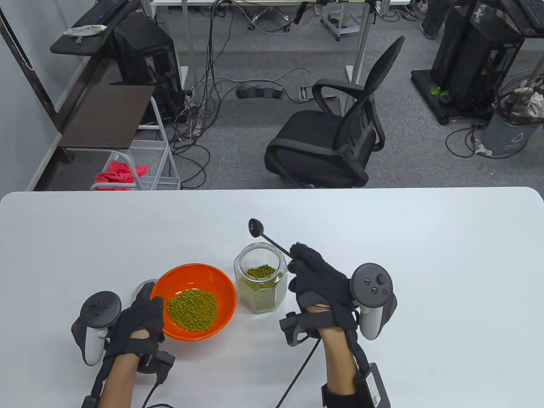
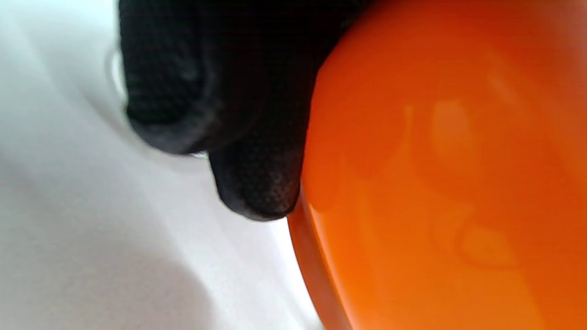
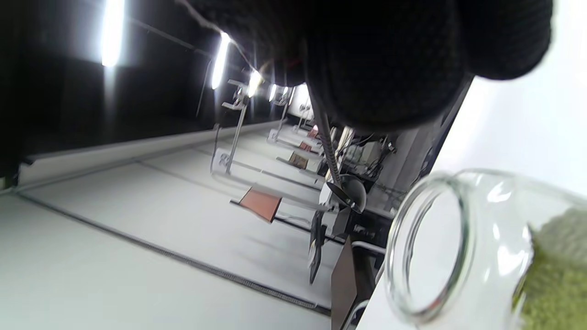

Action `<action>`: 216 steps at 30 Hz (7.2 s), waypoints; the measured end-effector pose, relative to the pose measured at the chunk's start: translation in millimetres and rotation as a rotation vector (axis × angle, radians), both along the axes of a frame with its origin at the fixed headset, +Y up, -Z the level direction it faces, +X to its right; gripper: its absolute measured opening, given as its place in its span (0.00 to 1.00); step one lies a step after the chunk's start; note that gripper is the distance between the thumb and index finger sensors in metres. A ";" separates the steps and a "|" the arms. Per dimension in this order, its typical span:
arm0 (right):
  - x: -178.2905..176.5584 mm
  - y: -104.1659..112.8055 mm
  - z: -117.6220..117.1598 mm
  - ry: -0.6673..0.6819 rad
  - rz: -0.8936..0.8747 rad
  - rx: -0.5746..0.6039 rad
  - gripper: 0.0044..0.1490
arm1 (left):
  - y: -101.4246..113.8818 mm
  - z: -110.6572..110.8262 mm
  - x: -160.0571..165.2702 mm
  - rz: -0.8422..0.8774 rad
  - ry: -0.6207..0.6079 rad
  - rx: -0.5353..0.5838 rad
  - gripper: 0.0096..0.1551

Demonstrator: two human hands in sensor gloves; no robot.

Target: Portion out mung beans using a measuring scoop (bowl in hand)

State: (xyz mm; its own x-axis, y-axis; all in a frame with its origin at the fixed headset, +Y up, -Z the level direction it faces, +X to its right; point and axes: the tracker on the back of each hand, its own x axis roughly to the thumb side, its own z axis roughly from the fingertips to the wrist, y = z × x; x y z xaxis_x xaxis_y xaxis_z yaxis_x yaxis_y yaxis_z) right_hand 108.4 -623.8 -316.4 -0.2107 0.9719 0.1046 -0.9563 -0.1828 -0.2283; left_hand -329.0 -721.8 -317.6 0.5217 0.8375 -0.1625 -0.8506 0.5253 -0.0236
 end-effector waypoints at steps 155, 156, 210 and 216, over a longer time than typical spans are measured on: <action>48.3 -85.7 36.3 -0.211 0.899 -0.164 0.51 | -1.5 -2.3 21.0 -0.612 -0.130 -0.256 0.37; 48.7 -85.6 36.3 -0.212 0.893 -0.162 0.51 | 6.0 -0.6 22.5 -0.646 -0.121 -0.215 0.39; 56.0 -89.7 35.6 -0.201 0.845 -0.205 0.51 | -18.9 -85.7 -5.7 -0.849 -0.212 -0.335 0.54; 54.1 -90.4 35.1 -0.196 0.866 -0.211 0.51 | -20.5 -87.0 -7.1 -0.839 -0.199 -0.303 0.54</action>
